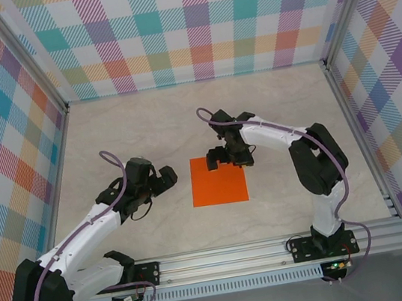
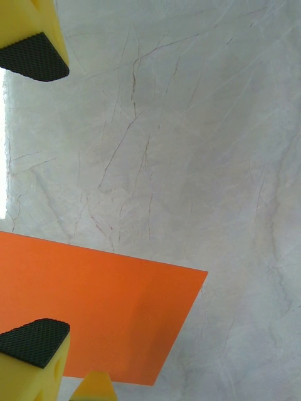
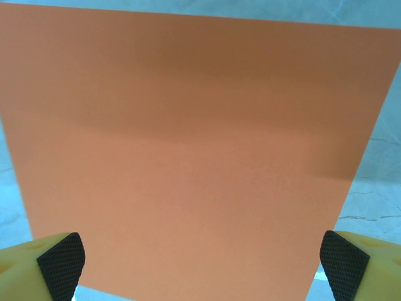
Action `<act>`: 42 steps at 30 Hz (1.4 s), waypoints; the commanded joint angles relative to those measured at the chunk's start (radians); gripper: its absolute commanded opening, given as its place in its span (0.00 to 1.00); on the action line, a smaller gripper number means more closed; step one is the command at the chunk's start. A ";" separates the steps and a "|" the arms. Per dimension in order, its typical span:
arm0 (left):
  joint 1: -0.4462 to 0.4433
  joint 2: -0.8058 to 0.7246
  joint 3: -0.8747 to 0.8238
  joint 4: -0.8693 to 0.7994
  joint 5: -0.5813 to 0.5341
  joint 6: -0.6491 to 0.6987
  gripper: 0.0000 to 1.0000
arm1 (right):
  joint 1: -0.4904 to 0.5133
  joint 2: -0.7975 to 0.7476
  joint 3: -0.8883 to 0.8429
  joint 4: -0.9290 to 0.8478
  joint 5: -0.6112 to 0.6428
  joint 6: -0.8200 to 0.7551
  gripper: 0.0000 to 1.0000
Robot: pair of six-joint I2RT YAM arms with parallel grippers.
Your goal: Fold a paper plane with a square sheet of paper (pick it up from the middle)
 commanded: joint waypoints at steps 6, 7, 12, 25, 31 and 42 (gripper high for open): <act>0.004 0.019 -0.005 0.029 0.001 0.024 1.00 | 0.019 0.072 0.062 -0.056 0.079 0.069 1.00; 0.004 0.023 -0.003 0.029 0.004 0.027 1.00 | 0.019 0.077 0.064 -0.049 0.073 0.061 1.00; 0.004 0.043 0.000 0.038 0.025 0.031 1.00 | 0.035 0.129 0.084 -0.049 0.047 0.041 1.00; 0.004 0.058 0.010 0.032 0.035 0.031 1.00 | 0.081 0.269 0.073 -0.134 0.167 0.095 0.99; 0.004 0.061 0.012 0.032 0.038 0.026 1.00 | 0.118 0.302 0.095 -0.141 0.164 0.106 0.97; 0.004 0.052 0.016 0.009 0.037 0.028 1.00 | 0.119 0.278 0.087 -0.120 0.132 0.089 0.83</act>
